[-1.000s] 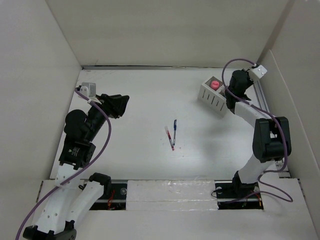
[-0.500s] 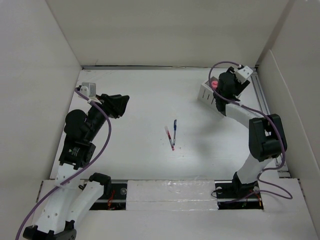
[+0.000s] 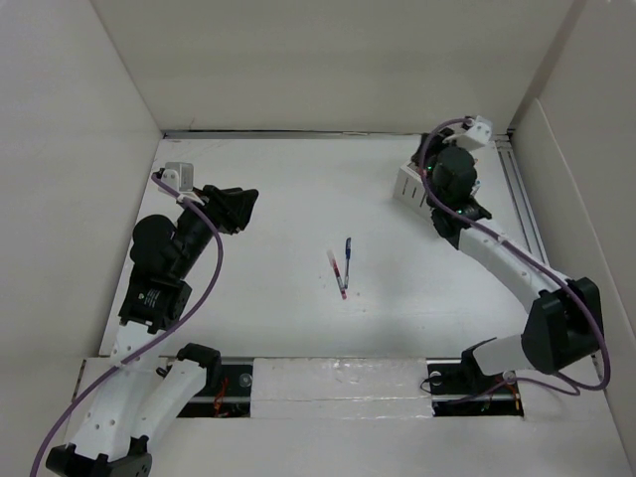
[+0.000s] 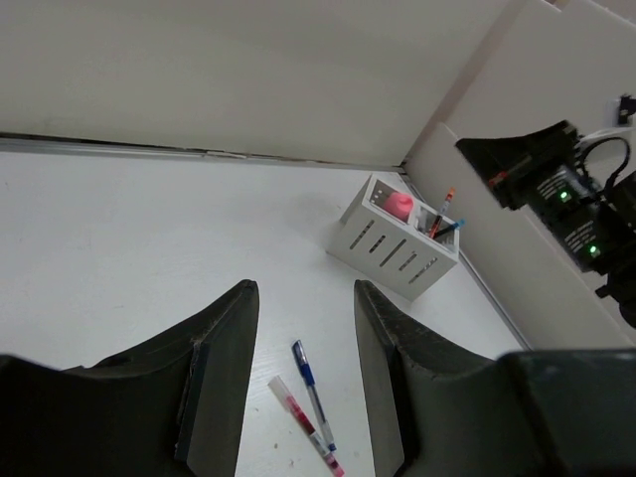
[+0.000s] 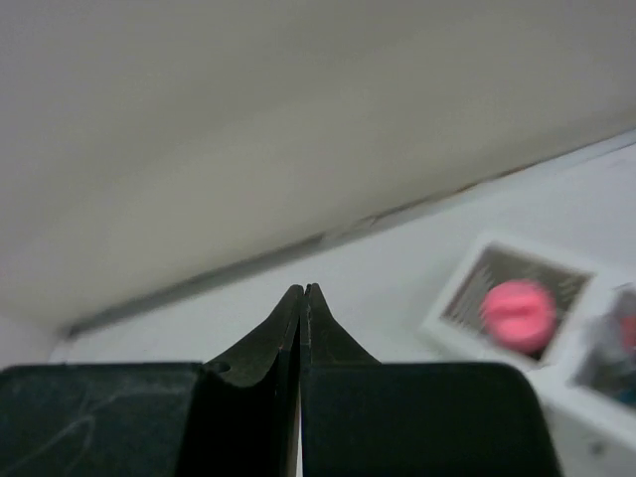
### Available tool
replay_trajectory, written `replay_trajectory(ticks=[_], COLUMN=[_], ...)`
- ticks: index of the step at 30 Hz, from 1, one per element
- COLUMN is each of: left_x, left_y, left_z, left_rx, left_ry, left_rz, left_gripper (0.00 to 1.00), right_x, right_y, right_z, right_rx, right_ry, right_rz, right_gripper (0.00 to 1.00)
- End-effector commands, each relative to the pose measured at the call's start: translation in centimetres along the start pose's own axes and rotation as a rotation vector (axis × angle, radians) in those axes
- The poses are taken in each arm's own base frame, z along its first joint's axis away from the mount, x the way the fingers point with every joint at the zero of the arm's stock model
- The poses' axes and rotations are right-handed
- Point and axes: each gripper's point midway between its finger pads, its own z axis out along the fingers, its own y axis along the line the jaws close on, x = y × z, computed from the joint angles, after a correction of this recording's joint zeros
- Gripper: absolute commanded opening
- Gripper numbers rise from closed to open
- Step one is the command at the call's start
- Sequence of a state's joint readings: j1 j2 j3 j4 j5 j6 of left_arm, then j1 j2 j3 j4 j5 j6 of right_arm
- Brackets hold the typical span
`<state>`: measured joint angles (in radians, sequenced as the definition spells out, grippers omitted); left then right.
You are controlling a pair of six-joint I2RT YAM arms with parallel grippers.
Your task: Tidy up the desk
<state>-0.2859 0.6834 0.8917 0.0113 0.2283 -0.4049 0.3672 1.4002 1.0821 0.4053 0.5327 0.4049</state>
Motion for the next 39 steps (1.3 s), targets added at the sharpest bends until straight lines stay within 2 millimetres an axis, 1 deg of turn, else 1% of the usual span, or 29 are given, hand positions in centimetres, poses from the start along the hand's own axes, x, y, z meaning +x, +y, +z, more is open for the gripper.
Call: replay_trajectory(ticks=[1, 2, 3, 4, 5, 6, 7, 8, 9, 11, 12, 14, 15, 16, 18, 19, 23, 26, 27, 28, 29, 31, 32, 33, 34, 35, 36, 37, 39], left_x=[-1.6, -1.6, -1.5, -1.3, -1.5, -1.5, -1.6, -1.6, -1.6, -1.6, -1.5, -1.6, -1.6, -1.5, -1.5, -1.8, -2.0, -2.0, -2.0, -2.0, -2.0, -2.3, -2.3, -2.2, -2.1, -2.0, -2.0, -2.0, -2.0], left_y=[-0.7, -0.6, -0.6, -0.6, -0.7, -0.8, -0.7, -0.6, -0.6, -0.8, -0.9, -1.0, -0.9, -0.9, -1.0, -1.1, -1.2, -1.2, -1.0, -1.2, -1.2, -1.3, -1.3, -1.3, -1.3, -1.3, -1.4, -1.4, -1.2], left_z=[-0.2, -0.1, 0.0, 0.0, 0.0, -0.1, -0.1, -0.1, -0.1, -0.1, -0.1, -0.1, -0.1, -0.1, -0.2, -0.3, -0.5, -0.5, -0.5, -0.6, -0.6, -0.8, -0.8, -0.8, -0.7, -0.6, -0.7, -0.6, -0.5], left_rx=[0.027, 0.023, 0.024, 0.025, 0.030, 0.033, 0.025, 0.021, 0.019, 0.031, 0.039, 0.043, 0.038, 0.035, 0.041, 0.046, 0.045, 0.043, 0.035, 0.042, 0.042, 0.046, 0.044, 0.045, 0.048, 0.051, 0.054, 0.056, 0.046], left_ry=[-0.064, -0.063, -0.057, -0.050, -0.052, -0.055, -0.060, -0.062, -0.061, -0.058, -0.056, -0.057, -0.058, -0.055, -0.055, -0.064, -0.071, -0.074, -0.070, -0.073, -0.073, -0.084, -0.087, -0.083, -0.078, -0.073, -0.072, -0.073, -0.073], left_rz=[0.010, 0.011, 0.011, 0.010, 0.010, 0.010, 0.011, 0.011, 0.009, 0.010, 0.008, 0.008, 0.008, 0.005, 0.008, 0.010, 0.011, 0.011, 0.012, 0.012, 0.012, 0.014, 0.015, 0.014, 0.012, 0.012, 0.010, 0.011, 0.013], left_gripper=[0.39, 0.39, 0.39, 0.39, 0.39, 0.39, 0.39, 0.39, 0.39, 0.39, 0.39, 0.39, 0.39, 0.39, 0.39, 0.39, 0.39, 0.39, 0.39, 0.39, 0.39, 0.40, 0.40, 0.40, 0.40, 0.40, 0.40, 0.40, 0.40], right_x=[10.7, 12.7, 15.0, 16.6, 18.8, 20.4, 21.6, 23.3, 23.9, 25.3, 26.3, 27.3, 28.3, 28.7, 29.3, 30.3, 31.3, 32.2, 32.6, 32.7, 32.8, 33.1, 33.2, 33.0, 33.2, 33.2, 32.7, 32.6, 31.6], right_y=[5.4, 6.2, 8.0, 8.3, 8.1, 7.8, 7.4, 6.4, 6.2, 5.2, 4.4, 3.1, 2.4, 2.5, 2.1, 1.7, 2.3, 1.2, 0.6, 0.4, 0.3, -0.6, -1.1, -1.4, -2.1, -2.2, -2.4, -2.9, -3.4], right_z=[-4.2, -5.3, -7.2, -8.1, -8.7, -9.8, -10.3, -11.1, -11.5, -12.3, -12.9, -13.4, -13.5, -13.4, -13.1, -13.1, -12.4, -12.9, -13.3, -13.4, -13.4, -13.8, -13.9, -14.0, -14.4, -14.6, -14.3, -14.6, -14.2], right_rx=[-0.239, -0.266, -0.322, -0.330, -0.320, -0.287, -0.267, -0.242, -0.232, -0.206, -0.179, -0.136, -0.121, -0.115, -0.101, -0.086, -0.080, -0.045, -0.034, -0.029, -0.028, -0.002, 0.018, 0.026, 0.033, 0.033, 0.043, 0.053, 0.074], right_ry=[0.323, 0.378, 0.445, 0.484, 0.532, 0.574, 0.603, 0.658, 0.675, 0.713, 0.730, 0.740, 0.762, 0.769, 0.772, 0.788, 0.804, 0.842, 0.854, 0.858, 0.859, 0.867, 0.869, 0.863, 0.870, 0.871, 0.861, 0.860, 0.829], right_rz=[0.009, 0.015, 0.008, -0.005, -0.030, -0.067, -0.088, -0.131, -0.150, -0.187, -0.220, -0.251, -0.270, -0.272, -0.298, -0.319, -0.332, -0.358, -0.364, -0.363, -0.364, -0.379, -0.378, -0.379, -0.386, -0.383, -0.375, -0.379, -0.359], right_gripper=[0.00, 0.00, 0.00, 0.00, 0.00, 0.00, 0.07, 0.15, 0.30, 0.42, 0.52, 0.61, 0.62, 0.62, 0.62, 0.61, 0.55, 0.47, 0.40, 0.35, 0.35, 0.33, 0.29, 0.23, 0.21, 0.19, 0.14, 0.12, 0.07])
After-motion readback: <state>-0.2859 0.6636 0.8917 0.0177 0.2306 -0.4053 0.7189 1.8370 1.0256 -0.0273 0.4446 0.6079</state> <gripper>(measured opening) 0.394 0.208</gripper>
